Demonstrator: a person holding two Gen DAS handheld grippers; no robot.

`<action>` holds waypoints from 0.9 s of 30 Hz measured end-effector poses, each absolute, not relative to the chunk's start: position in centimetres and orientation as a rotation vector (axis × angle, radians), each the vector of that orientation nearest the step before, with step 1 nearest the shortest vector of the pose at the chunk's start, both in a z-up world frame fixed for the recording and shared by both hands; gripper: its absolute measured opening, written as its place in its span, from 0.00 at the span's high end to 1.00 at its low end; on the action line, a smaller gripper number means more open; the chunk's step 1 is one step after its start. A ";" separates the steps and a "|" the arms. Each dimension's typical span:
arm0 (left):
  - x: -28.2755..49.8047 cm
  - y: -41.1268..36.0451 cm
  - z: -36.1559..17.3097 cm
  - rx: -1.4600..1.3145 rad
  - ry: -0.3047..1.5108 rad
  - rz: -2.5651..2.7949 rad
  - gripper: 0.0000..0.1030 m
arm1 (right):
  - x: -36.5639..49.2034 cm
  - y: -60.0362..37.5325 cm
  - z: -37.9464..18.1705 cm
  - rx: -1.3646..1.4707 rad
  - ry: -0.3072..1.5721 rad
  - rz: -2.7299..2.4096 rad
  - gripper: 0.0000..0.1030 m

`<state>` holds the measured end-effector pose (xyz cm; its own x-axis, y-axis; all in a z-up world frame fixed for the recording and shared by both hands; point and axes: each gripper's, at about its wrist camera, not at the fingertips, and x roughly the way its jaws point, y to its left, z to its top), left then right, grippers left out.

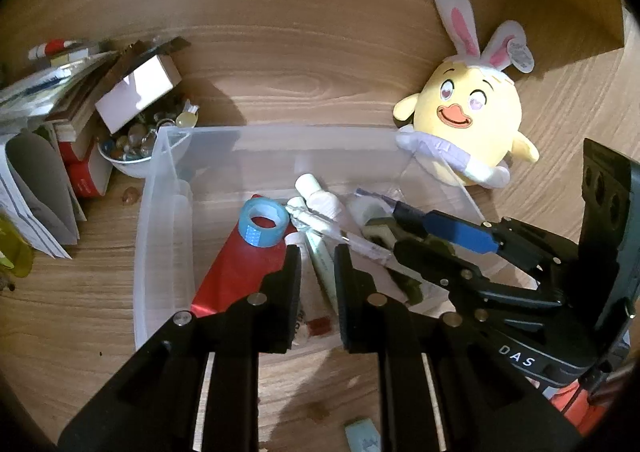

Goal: Organize objects
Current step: 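Carry the pink tube and badge over the bin, lower them in and open both tools, then withdraw both tools from the bin and reach toward the braided bracelet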

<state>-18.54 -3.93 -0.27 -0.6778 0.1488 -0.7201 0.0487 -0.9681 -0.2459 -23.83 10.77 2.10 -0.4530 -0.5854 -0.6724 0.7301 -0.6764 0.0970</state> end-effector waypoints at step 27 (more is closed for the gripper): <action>-9.8 -2.4 3.1 -1.097 -0.266 2.933 0.27 | -17.8 14.4 5.4 0.745 0.243 -2.219 0.43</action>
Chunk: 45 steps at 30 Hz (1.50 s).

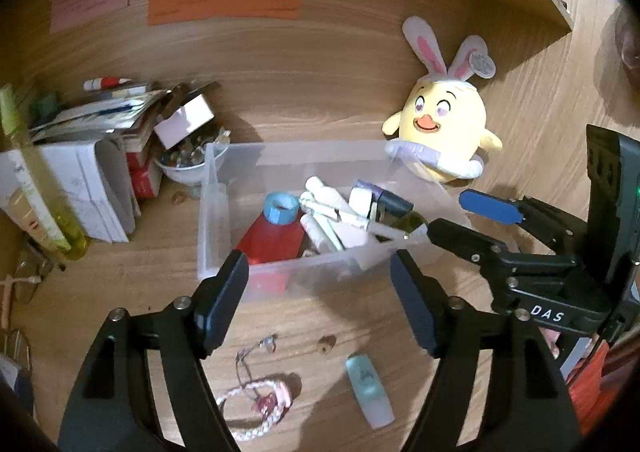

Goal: Organize objects
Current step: 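Withdraw both tools from the bin and reach toward the braided bracelet, then close the right tool on the braided bracelet and lift it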

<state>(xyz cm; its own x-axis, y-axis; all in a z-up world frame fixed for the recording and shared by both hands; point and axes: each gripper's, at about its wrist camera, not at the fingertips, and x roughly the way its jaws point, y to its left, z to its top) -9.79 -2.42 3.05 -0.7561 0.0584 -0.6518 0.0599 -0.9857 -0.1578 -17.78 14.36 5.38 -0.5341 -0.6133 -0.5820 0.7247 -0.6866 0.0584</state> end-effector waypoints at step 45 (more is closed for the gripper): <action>-1.3 -7.4 -6.6 1.304 0.409 -2.793 0.27 | -10.7 4.8 -1.5 0.923 0.424 -1.921 0.58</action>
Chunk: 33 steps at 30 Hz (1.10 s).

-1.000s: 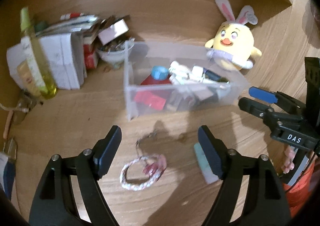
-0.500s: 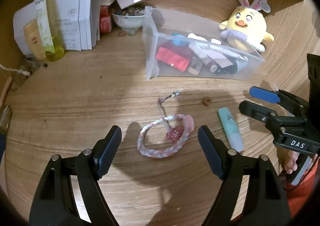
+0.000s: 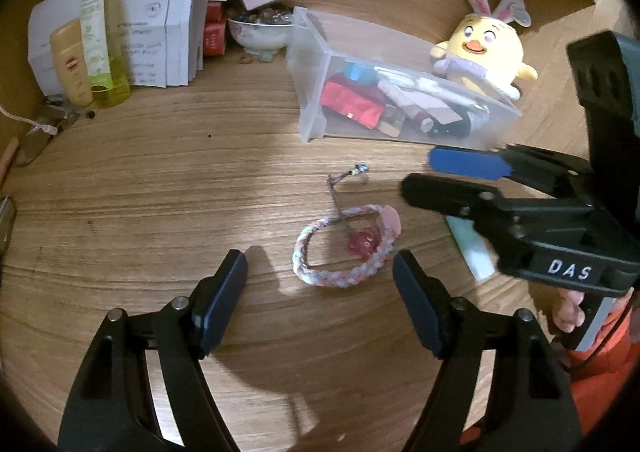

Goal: Organize objects
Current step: 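Close the right tool on the braided bracelet and lift it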

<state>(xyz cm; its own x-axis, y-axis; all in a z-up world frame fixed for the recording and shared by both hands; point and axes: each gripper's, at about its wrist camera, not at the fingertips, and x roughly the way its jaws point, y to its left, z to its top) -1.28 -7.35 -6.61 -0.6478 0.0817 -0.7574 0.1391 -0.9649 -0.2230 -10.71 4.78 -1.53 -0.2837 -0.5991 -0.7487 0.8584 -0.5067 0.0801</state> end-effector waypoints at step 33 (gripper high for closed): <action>-1.1 -7.2 -6.7 1.294 0.469 -2.894 0.51 | -10.5 3.9 -2.3 0.999 0.296 -1.792 0.90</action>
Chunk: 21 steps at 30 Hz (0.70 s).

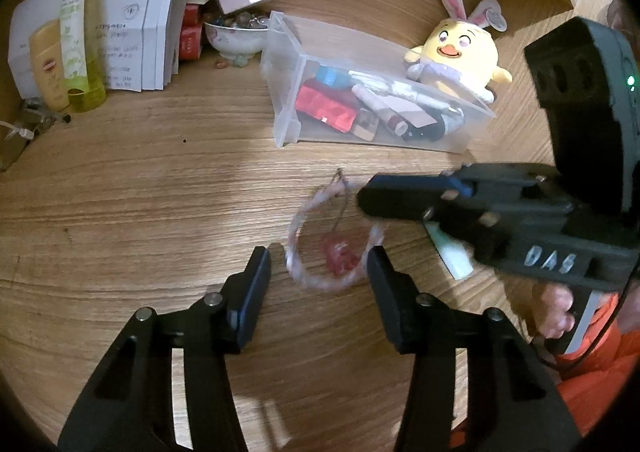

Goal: Organize objects
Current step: 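Close the right tool on the braided bracelet and lift it, then grasp the pink crystal charm with the left tool while the right tool holds the bracelet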

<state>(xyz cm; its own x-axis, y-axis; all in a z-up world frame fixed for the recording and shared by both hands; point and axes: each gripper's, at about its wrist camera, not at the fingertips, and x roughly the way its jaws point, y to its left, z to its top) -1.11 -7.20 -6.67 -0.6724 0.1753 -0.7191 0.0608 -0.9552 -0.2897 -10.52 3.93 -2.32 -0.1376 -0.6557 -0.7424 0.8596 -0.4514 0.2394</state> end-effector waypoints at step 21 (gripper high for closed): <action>-3.0 -4.7 -5.8 -1.241 -0.367 2.816 0.51 | -11.1 7.3 1.2 0.930 0.131 -1.798 0.90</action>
